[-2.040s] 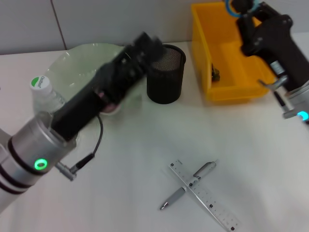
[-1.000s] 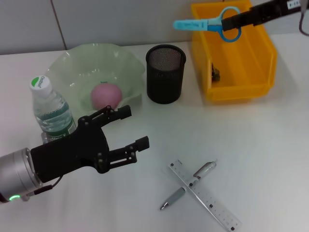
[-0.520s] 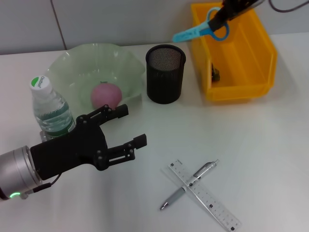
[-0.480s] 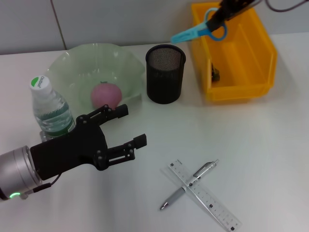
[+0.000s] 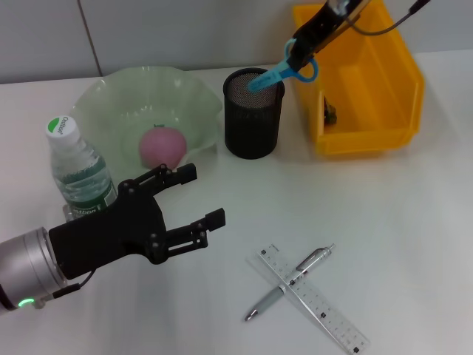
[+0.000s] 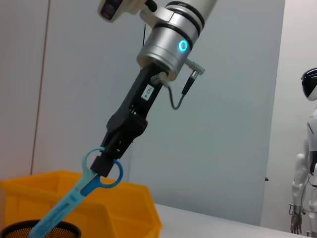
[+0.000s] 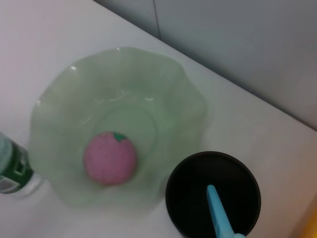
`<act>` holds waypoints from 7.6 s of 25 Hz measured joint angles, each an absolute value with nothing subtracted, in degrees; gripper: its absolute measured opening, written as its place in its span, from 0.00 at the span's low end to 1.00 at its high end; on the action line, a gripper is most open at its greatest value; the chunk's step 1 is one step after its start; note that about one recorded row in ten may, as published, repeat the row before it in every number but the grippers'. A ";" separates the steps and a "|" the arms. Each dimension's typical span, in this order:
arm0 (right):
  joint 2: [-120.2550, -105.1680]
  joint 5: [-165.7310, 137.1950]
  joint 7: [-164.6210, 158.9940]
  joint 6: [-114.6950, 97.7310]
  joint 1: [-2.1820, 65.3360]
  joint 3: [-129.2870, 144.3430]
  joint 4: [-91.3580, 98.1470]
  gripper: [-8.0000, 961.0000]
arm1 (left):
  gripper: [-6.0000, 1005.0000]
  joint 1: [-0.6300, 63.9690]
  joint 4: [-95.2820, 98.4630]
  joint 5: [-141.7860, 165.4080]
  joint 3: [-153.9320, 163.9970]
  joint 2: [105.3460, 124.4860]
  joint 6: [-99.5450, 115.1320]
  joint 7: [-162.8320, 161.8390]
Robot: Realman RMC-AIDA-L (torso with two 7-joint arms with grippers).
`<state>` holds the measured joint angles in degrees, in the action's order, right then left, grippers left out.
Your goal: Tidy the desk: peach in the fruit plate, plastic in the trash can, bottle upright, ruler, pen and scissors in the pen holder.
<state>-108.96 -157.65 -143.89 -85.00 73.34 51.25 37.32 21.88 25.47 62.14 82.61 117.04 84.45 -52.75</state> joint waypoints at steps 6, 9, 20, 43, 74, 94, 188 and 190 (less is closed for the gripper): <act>-110.63 -159.18 -143.89 -77.70 75.16 53.71 31.57 0.13 | 0.84 21.45 25.31 62.14 83.10 117.36 84.26 -52.46; -111.23 -159.19 -143.89 -76.14 75.31 54.41 30.73 0.13 | 0.84 20.97 25.31 62.14 83.13 117.62 84.26 -51.94; -112.25 -159.32 -145.84 -72.46 75.29 54.49 30.24 0.14 | 0.84 20.13 25.31 62.14 83.14 117.77 84.69 -51.79; -118.81 -145.55 -145.07 -81.30 57.70 58.25 60.50 0.64 | 0.84 19.91 25.93 63.60 82.49 117.00 84.88 -52.48; -119.85 -142.93 -167.83 -91.61 58.68 88.15 51.70 0.64 | 0.84 15.99 25.44 63.54 80.50 114.49 83.84 -52.43; -119.88 -137.85 -169.23 -84.73 60.33 96.26 45.09 0.64 | 0.84 15.38 25.80 63.63 80.53 113.99 85.48 -52.49; -119.43 -140.04 -169.16 -87.27 57.11 99.32 54.45 0.37 | 0.84 15.20 25.50 63.73 80.50 112.98 90.35 -52.91; -119.53 -140.07 -169.21 -87.92 56.88 99.49 55.83 0.42 | 0.84 15.20 25.49 63.72 80.50 113.03 90.35 -52.91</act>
